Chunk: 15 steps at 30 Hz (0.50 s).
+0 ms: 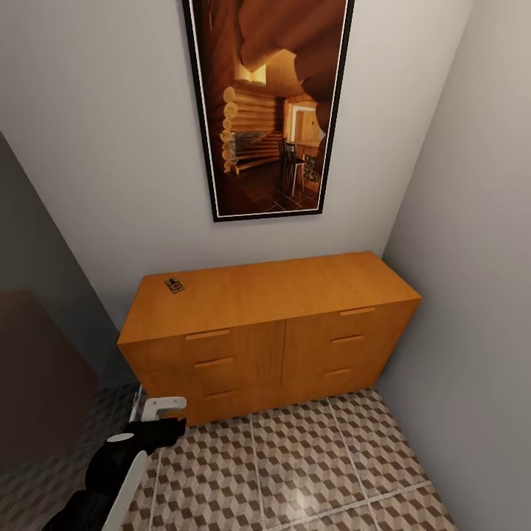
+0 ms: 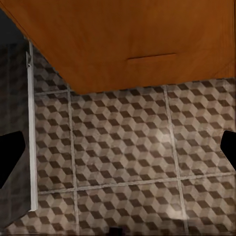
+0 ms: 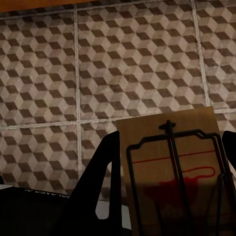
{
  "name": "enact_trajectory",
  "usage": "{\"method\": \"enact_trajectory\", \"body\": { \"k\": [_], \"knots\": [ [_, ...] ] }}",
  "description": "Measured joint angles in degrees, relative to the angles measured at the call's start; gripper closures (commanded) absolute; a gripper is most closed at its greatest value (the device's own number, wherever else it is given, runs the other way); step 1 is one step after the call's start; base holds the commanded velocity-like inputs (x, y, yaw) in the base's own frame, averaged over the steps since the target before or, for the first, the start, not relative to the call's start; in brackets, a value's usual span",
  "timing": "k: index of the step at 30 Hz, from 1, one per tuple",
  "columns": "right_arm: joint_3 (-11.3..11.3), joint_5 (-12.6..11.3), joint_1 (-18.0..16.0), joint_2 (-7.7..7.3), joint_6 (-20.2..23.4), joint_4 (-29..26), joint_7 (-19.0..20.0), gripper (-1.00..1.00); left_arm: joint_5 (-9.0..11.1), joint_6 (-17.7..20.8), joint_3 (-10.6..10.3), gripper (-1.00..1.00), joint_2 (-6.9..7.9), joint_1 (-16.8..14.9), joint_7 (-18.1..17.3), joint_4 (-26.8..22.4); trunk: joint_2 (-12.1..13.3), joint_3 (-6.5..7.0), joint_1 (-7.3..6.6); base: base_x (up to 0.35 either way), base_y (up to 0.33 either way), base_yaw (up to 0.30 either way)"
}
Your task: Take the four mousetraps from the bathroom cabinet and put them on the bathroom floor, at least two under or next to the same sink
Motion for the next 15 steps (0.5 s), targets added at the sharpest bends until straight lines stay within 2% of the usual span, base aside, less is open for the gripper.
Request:
{"method": "enact_trajectory", "body": {
  "k": [6,7,9,11,15],
  "knots": [
    [0.00,0.00,0.00,0.00,0.08,0.01,0.00,1.00,-0.03,6.19,0.03,-1.00,-0.29,-6.89,0.00,-0.03,0.00,0.00,0.00,0.000,0.000,0.000],
    [-0.01,0.00,0.00,0.00,0.15,0.02,0.00,1.00,-0.05,7.27,0.04,-1.00,-0.32,-8.87,0.00,-0.03,0.00,0.01,0.00,0.000,0.000,0.000],
    [0.00,0.00,0.00,0.00,0.19,0.02,0.00,1.00,-0.02,8.00,0.03,-1.00,-0.34,-10.85,0.00,-0.03,0.00,0.00,0.00,0.000,0.000,0.000],
    [0.00,0.00,0.00,0.00,0.23,0.02,0.00,1.00,-0.04,8.77,0.01,-1.00,-0.36,-14.12,0.00,-0.04,0.00,0.00,0.00,0.000,0.000,0.000],
    [0.00,0.00,0.00,0.00,0.25,0.02,0.00,1.00,-0.10,9.11,0.04,-1.00,-0.37,-17.42,0.02,-0.07,0.00,0.00,0.00,0.000,0.000,0.000]
  ]
}}
